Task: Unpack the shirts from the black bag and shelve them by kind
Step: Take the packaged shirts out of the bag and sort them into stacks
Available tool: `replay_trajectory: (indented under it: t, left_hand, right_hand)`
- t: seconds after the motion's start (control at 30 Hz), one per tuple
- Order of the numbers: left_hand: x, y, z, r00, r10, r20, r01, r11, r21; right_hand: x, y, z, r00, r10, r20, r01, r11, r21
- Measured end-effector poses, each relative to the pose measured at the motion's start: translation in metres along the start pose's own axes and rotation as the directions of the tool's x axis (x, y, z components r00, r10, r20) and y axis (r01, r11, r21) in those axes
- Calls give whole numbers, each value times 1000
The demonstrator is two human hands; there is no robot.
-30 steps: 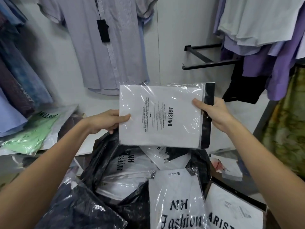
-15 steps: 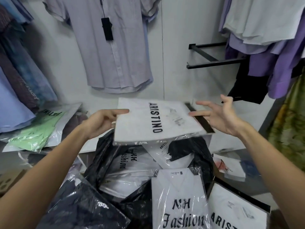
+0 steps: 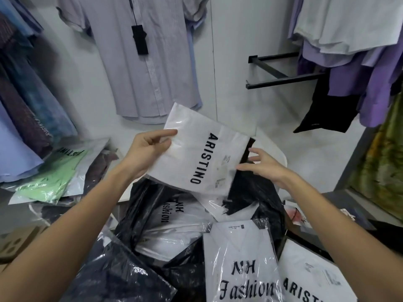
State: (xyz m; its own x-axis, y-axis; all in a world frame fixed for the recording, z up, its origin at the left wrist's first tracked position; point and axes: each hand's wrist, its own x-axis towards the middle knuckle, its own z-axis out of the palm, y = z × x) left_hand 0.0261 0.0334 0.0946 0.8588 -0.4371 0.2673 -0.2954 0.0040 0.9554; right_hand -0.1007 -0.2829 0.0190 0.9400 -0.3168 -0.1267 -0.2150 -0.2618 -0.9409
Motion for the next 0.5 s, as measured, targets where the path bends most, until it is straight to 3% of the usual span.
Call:
replay_trajectory:
  t: [0.13,0.3,0.43,0.5]
  left_hand:
    - [1,4,1,997,63,-43,-66,995,-79]
    - [-4,-12,-13,999,-30,-27,20,947,-321]
    - [-15,-20,-21,986,-160,-48,146,965,-219]
    - [-20,-20,-28,977,-202,70,211,965,-157]
  right_hand:
    - [2,11,15,990,37,135,-52,992,111]
    - [10,6,25,997,-77,-20,78,908,411]
    - [14,-11,5,985,-82,-151,137,907,399]
    - [8,-22,-6,978,-99,-185,166,903,396]
